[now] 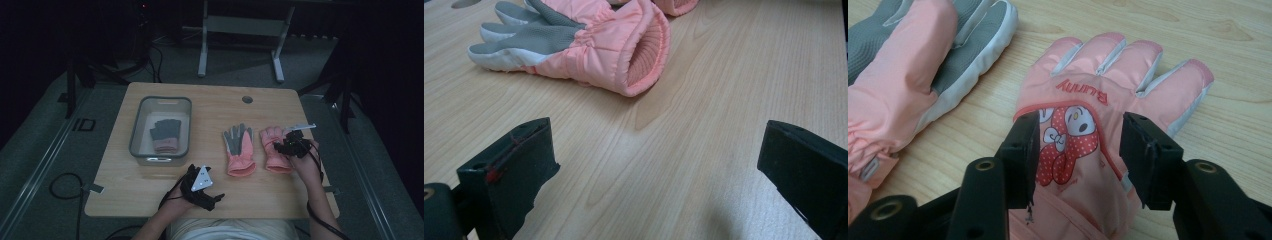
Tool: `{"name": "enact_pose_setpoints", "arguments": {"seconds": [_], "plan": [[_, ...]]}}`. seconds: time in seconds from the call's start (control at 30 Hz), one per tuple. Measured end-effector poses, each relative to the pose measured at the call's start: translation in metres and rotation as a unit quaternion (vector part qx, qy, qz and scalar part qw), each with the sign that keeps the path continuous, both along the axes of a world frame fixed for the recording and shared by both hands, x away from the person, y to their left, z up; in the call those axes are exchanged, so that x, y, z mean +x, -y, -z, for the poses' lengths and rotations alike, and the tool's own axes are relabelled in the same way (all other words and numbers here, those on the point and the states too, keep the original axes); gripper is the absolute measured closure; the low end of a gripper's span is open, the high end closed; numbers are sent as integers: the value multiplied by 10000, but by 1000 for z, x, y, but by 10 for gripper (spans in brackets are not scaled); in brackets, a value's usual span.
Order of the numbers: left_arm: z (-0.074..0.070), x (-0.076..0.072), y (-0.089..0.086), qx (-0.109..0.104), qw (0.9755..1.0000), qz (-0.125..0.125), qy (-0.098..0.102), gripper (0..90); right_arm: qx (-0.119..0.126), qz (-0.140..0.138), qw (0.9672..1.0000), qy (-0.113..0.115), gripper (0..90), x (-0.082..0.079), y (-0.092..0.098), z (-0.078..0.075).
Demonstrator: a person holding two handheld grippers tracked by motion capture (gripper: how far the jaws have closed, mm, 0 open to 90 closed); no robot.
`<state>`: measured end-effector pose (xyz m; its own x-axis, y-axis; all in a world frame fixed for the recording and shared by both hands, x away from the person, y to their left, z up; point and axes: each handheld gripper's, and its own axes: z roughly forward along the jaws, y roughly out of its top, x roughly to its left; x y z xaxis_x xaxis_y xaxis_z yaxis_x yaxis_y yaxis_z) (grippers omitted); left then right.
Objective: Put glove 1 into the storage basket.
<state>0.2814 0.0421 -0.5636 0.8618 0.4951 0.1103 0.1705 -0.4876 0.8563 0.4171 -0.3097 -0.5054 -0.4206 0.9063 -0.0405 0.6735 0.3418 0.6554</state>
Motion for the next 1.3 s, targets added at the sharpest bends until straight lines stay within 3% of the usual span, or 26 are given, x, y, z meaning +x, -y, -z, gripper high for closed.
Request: {"name": "enact_pose_setpoints", "arguments": {"seconds": [0.17, 0.27, 0.43, 0.47, 0.53, 0.6, 0.73, 0.87, 1.07, 1.3], "plan": [[-1, -1, 1, 21, 10000, 5, 33, 14, -140, -53, 9999, -18, 521, 2, 2, 6], [0, -1, 1, 41, 10000, -14, 25, 14, -254, -196, 9995, 82, 524, 2, 2, 17], [0, 0, 0, 9, 10000, -28, 33, 14, -201, -227, 9994, 147, 491, 0, 3, 22], [0, 0, 0, 25, 10000, -30, 36, 14, -58, -219, 9996, 147, 467, 1, 5, 25], [0, 0, 0, 19, 10000, -32, 30, 14, -17, -221, 9997, 125, 472, 2, 6, 25], [0, 0, 1, 20, 10000, -28, 24, 14, 5, -150, 9999, 51, 508, 3, 6, 25], [0, 0, 0, 19, 10000, -28, 23, 15, -232, -55, 9997, -45, 641, 5, -2, 22], [0, 0, 0, 34, 10000, -37, 34, 14, -37, 73, 9999, -131, 781, 7, -2, 22], [1, 0, 1, 57, 10000, 4, 21, 14, 230, 250, 9992, -230, 840, 9, 1, 12], [0, 0, 0, 22, 10000, -4, 23, 14, 203, 299, 9993, 66, 848, 6, -3, -14]]}}
